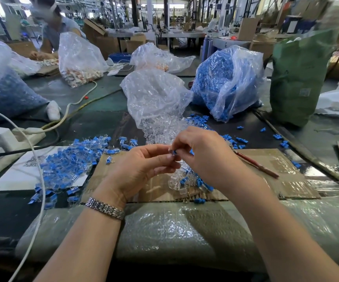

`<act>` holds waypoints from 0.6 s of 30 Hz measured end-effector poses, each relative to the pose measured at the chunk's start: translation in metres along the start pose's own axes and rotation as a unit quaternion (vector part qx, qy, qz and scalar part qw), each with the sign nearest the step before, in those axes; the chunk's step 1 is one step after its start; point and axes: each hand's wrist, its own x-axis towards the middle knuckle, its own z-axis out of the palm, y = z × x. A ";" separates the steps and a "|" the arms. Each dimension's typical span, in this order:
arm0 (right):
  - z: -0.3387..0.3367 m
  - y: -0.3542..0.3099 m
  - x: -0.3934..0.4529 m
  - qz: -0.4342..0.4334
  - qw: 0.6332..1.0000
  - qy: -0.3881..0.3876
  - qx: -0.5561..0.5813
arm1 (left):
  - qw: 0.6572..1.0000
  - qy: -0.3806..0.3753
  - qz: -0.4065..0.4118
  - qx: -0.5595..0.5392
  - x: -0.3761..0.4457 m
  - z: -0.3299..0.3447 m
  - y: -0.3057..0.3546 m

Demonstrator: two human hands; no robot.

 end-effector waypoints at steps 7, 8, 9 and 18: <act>-0.008 0.015 -0.009 0.087 0.989 0.028 0.114 | 0.999 0.032 0.010 0.016 0.000 0.003 -0.001; -0.011 0.025 -0.009 0.133 0.986 0.042 0.090 | 0.999 0.035 0.010 0.012 0.000 0.004 -0.002; -0.013 0.038 -0.009 0.187 0.981 0.038 0.031 | 0.999 0.036 0.011 0.010 0.000 0.004 -0.002; -0.011 0.092 -0.013 0.379 0.890 -0.161 -0.195 | 0.999 0.034 0.012 0.000 0.002 0.001 -0.002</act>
